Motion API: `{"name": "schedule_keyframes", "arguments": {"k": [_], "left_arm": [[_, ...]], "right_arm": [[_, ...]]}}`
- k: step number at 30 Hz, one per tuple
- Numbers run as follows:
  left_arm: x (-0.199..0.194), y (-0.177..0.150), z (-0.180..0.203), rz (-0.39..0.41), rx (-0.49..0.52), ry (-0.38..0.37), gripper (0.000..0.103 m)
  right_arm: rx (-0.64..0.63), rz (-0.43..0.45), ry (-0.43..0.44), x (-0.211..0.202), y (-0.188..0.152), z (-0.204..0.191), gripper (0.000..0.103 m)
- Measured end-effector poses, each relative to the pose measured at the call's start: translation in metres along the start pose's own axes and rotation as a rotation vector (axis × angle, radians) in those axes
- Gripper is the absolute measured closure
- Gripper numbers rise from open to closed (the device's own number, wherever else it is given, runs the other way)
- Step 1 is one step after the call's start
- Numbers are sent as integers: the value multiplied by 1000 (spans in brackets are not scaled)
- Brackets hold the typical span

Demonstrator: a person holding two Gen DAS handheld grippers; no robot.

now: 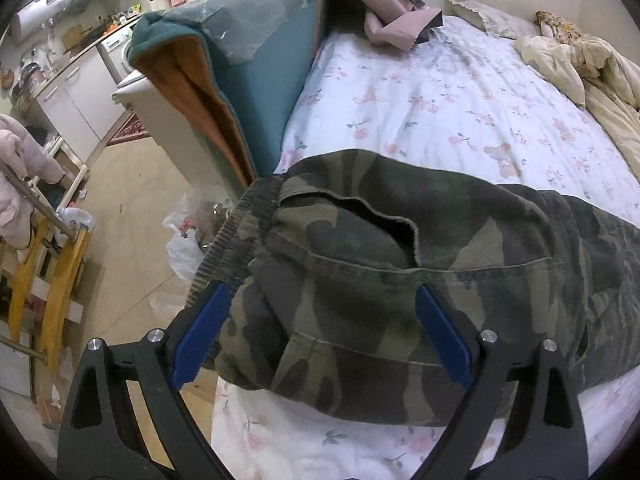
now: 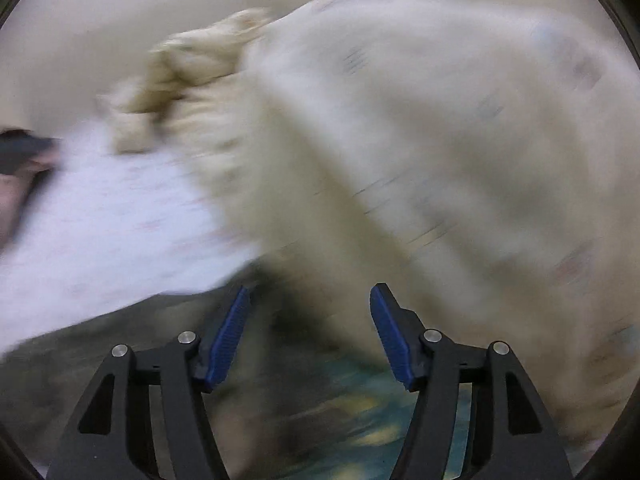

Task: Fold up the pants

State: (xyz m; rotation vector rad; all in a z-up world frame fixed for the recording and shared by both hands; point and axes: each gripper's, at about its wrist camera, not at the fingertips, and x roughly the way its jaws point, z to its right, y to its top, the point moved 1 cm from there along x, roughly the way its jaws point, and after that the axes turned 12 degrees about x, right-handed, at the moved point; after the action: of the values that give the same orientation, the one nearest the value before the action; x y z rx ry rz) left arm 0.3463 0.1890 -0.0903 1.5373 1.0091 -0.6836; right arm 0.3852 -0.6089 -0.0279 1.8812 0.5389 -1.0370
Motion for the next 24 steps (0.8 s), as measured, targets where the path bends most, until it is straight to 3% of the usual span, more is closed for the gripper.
{"name": "schedule_keyframes", "arguments": {"k": [2,4,6,7,8,10,12,13,15,16,17,20,24], "left_arm": [[1,-1,-2,-3,-6,8,11],[2,-4,-1,-10,-8,9,11],[1,-6,2,-18,13,13,11],[0,-6,4,-17,26,18,11],[-1,-6,5,-13,33,20,11],[-6,-7,5,2,46,19,11],[-7,-8,3,8,49,25,11],[-6,-9,1,5,46,30,11],[-3,-11,-3,-8,30,34,11],[0,-12,-6,-17,18,34,11],[3,-15,-9,-25,7,34,11],[9,-21,-14,-38,-14,30,11],[23,-33,-22,-74,-89,14,11]], "right_arm": [[-73,-95,-17,19,-21,-13,30],[-216,-116,-185,39,-44,-28,30],[-269,-138,-222,48,-58,-32,32],[-269,-159,-175,49,-63,-31,51],[-272,-173,-170,50,-65,-29,98],[-266,-140,-172,42,-57,-22,98],[-207,-46,-231,27,-39,-7,98],[-69,-1,-277,20,-19,20,98],[102,-4,-276,15,-8,54,85],[126,16,-354,12,-5,66,82],[131,31,-369,7,-4,74,79],[177,45,-281,-5,-10,87,79],[215,63,-66,-24,-36,68,79]]}}
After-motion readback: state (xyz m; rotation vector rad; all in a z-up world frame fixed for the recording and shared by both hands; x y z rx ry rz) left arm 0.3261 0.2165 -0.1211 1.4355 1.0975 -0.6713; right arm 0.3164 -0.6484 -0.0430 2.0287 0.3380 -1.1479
